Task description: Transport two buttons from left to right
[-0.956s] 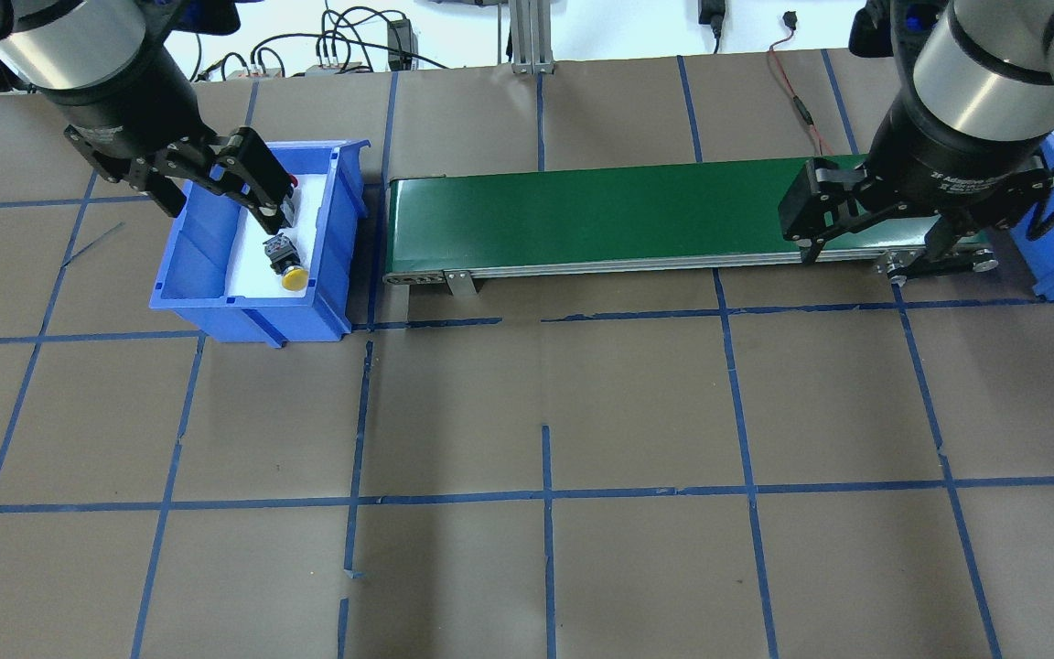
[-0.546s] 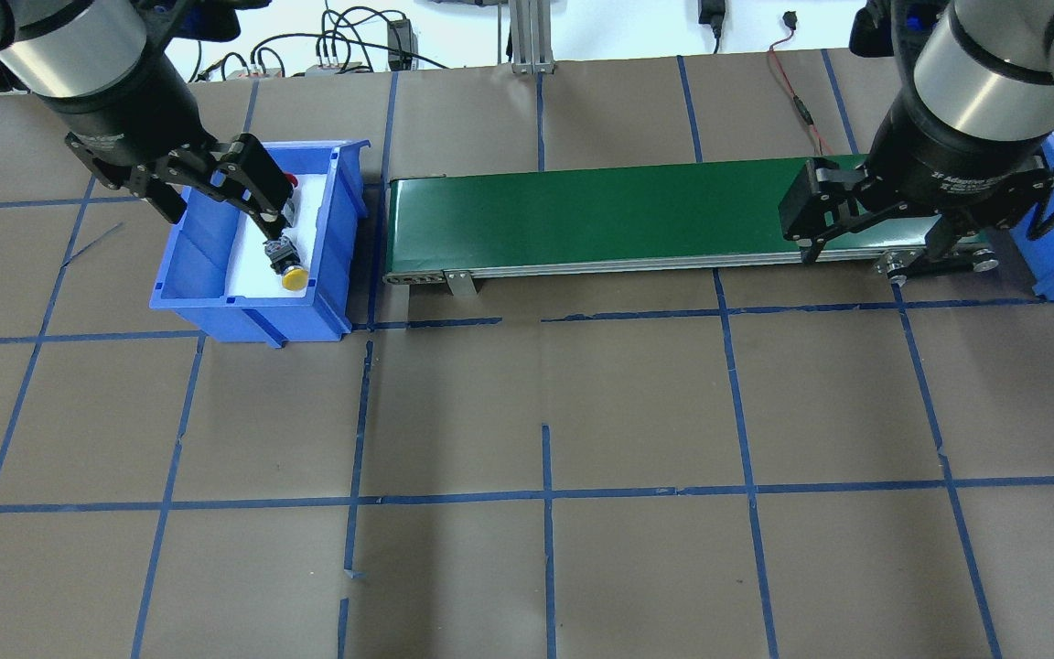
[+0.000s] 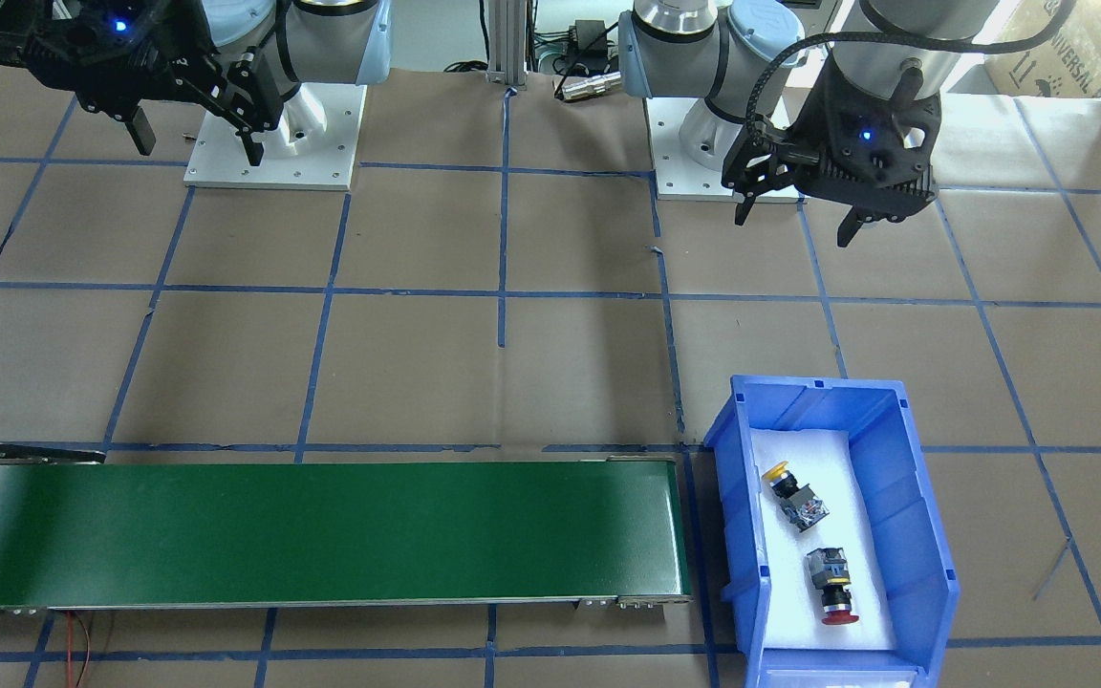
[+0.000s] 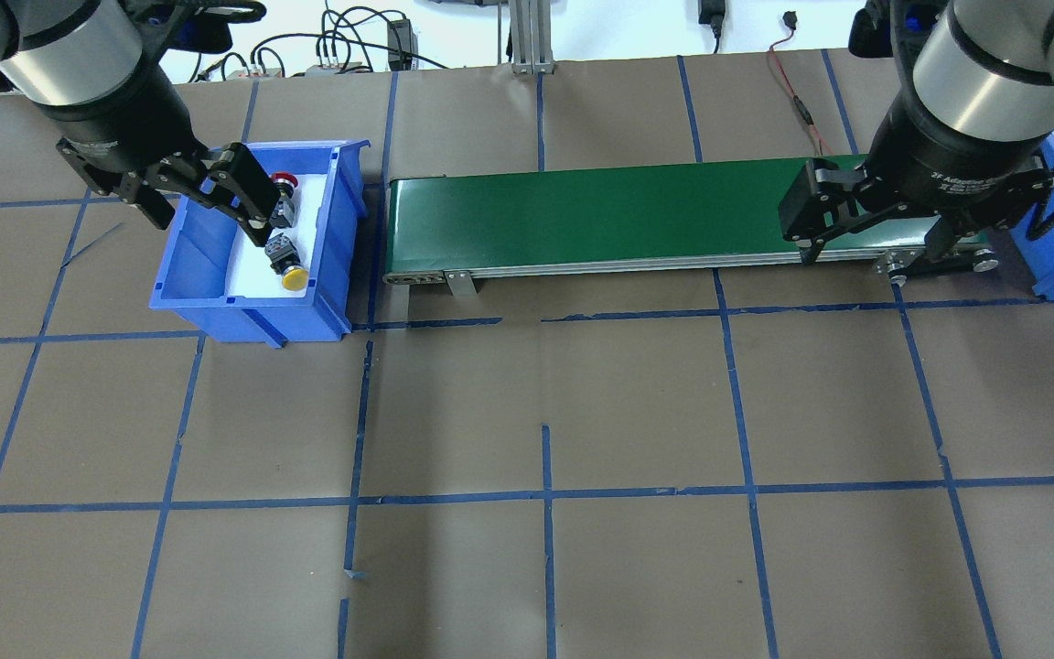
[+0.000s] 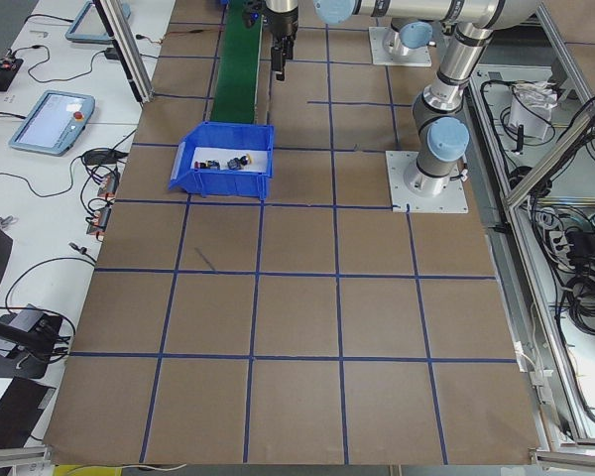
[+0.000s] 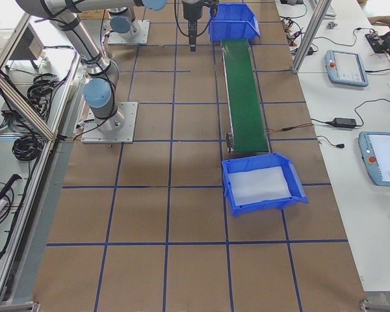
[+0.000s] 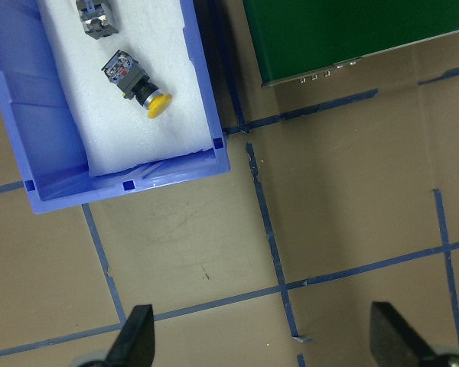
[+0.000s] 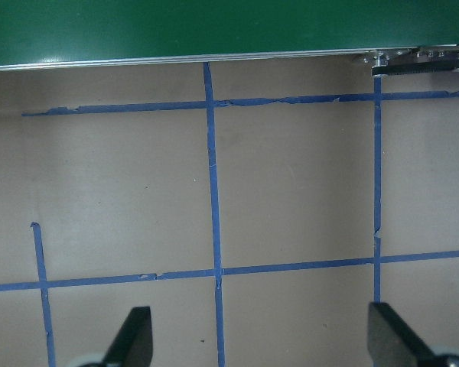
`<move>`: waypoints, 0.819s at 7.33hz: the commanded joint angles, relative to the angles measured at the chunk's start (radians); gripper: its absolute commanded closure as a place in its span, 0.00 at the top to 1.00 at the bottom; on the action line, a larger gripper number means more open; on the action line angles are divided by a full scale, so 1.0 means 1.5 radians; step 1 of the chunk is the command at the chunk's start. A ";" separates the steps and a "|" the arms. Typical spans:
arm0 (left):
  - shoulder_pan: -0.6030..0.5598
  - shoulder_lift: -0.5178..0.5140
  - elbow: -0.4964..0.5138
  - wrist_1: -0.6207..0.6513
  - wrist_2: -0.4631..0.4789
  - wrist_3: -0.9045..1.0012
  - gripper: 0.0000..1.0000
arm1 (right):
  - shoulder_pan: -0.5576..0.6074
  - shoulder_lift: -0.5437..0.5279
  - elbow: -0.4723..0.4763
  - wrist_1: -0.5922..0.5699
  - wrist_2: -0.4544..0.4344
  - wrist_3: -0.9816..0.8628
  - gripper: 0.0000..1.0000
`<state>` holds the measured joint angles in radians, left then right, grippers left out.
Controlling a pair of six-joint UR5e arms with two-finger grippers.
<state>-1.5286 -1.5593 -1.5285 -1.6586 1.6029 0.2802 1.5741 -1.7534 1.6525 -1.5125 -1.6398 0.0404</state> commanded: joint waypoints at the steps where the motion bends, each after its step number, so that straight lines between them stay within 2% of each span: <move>1: 0.001 -0.007 -0.001 -0.001 0.008 0.001 1.00 | 0.000 0.000 0.000 0.000 0.000 0.000 1.00; 6: 0.002 -0.002 -0.001 0.000 0.007 0.004 1.00 | 0.000 -0.001 -0.001 0.000 0.000 -0.002 1.00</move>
<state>-1.5268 -1.5576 -1.5294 -1.6605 1.6155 0.2861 1.5739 -1.7547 1.6502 -1.5126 -1.6402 0.0369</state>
